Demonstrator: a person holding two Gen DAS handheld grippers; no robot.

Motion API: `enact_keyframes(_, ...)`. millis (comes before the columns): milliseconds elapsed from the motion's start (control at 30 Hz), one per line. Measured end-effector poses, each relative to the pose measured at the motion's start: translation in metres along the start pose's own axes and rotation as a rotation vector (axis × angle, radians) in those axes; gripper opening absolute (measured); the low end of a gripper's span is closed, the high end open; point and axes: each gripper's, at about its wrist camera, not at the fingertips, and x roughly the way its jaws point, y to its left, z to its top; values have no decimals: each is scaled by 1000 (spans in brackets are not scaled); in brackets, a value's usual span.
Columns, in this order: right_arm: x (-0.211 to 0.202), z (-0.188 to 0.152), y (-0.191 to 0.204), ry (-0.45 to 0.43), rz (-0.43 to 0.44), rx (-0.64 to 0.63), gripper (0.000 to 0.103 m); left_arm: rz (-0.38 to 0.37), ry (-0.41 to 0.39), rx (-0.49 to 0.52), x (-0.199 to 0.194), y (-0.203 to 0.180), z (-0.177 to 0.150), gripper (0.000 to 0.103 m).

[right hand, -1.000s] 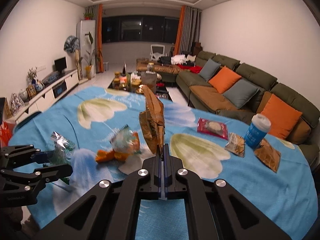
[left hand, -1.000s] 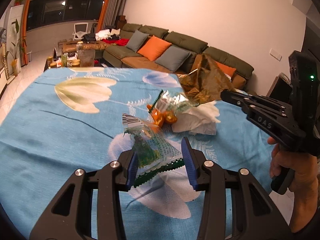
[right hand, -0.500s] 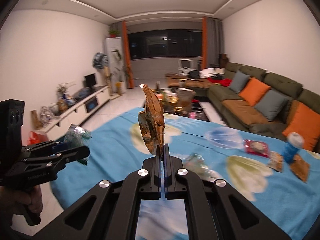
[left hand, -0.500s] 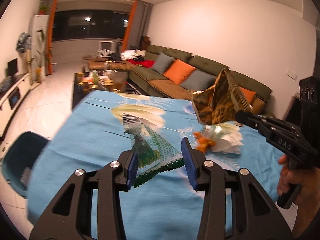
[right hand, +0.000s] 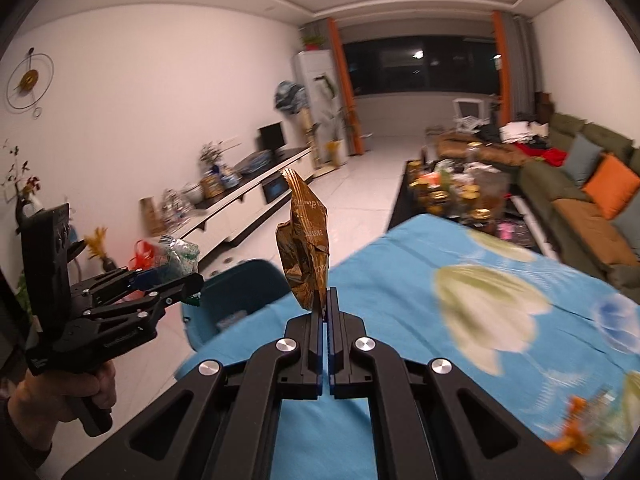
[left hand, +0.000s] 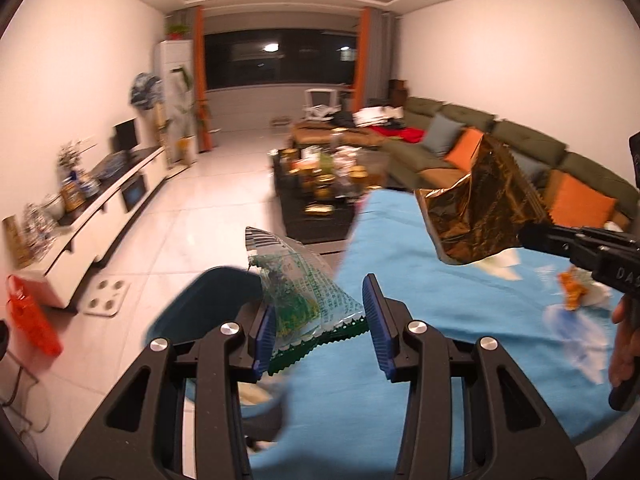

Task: Collect trash
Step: 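Carry green wrapper and gold chip bag over the teal bin and release both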

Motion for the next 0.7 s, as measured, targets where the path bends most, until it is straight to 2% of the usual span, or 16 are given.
enact_keyframes(200,69,18,37,101,55,-35,0,97,62,-32,20,63,-10,40)
enact_keyframes(300,103,24,53,160,71,-53,0,120,93,-48,29,88,-15,40)
enact_keyframes(533,177,30,85,322,52,-115,0,135,147,-75,67,112,-20,40)
enact_keyframes(700,213,23,91,418,27,-127,0,131,194,-93,100,124,-27,40)
